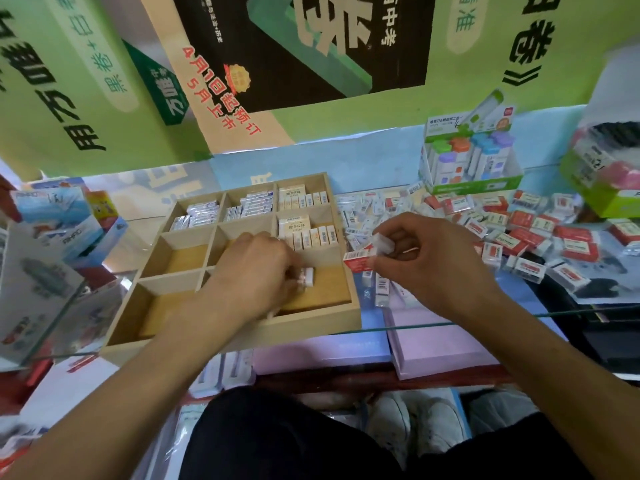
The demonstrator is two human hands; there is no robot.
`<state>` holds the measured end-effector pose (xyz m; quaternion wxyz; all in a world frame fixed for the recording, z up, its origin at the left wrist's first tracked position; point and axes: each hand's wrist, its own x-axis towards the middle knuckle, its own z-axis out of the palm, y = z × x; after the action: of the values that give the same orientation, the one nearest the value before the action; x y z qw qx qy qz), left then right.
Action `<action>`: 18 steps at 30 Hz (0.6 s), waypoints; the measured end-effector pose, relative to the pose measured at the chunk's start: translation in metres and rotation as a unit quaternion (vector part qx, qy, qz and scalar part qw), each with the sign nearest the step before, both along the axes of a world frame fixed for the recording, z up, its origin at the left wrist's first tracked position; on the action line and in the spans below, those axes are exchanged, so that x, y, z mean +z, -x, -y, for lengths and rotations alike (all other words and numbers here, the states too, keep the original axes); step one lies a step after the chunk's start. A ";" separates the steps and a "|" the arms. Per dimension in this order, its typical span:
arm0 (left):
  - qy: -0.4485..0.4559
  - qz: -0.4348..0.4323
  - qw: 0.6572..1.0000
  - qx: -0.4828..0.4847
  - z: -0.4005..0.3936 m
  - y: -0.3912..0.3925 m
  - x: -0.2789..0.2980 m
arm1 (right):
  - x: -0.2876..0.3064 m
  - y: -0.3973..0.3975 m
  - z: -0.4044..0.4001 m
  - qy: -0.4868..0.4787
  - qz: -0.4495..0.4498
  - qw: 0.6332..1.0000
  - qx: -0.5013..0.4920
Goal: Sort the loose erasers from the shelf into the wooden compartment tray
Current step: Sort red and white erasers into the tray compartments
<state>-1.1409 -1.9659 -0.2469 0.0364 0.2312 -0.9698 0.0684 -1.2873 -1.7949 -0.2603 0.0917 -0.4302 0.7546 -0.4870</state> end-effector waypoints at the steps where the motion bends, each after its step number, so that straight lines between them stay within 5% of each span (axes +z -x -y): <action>1: -0.014 -0.005 1.000 -0.002 0.003 0.000 0.000 | 0.000 0.000 0.000 0.001 0.003 1.000 0.003; 13: -0.082 -0.054 0.995 0.021 0.002 -0.003 -0.007 | 0.000 -0.005 -0.003 0.008 0.017 1.000 0.003; 18: -0.250 -0.246 0.936 0.020 0.004 -0.014 -0.007 | 0.001 -0.009 0.003 0.011 0.065 0.998 0.007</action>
<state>-1.1272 -1.9697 -0.2534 0.2135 0.2614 -0.9118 -0.2341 -1.2788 -1.7980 -0.2591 0.1388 -0.4036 0.7388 -0.5216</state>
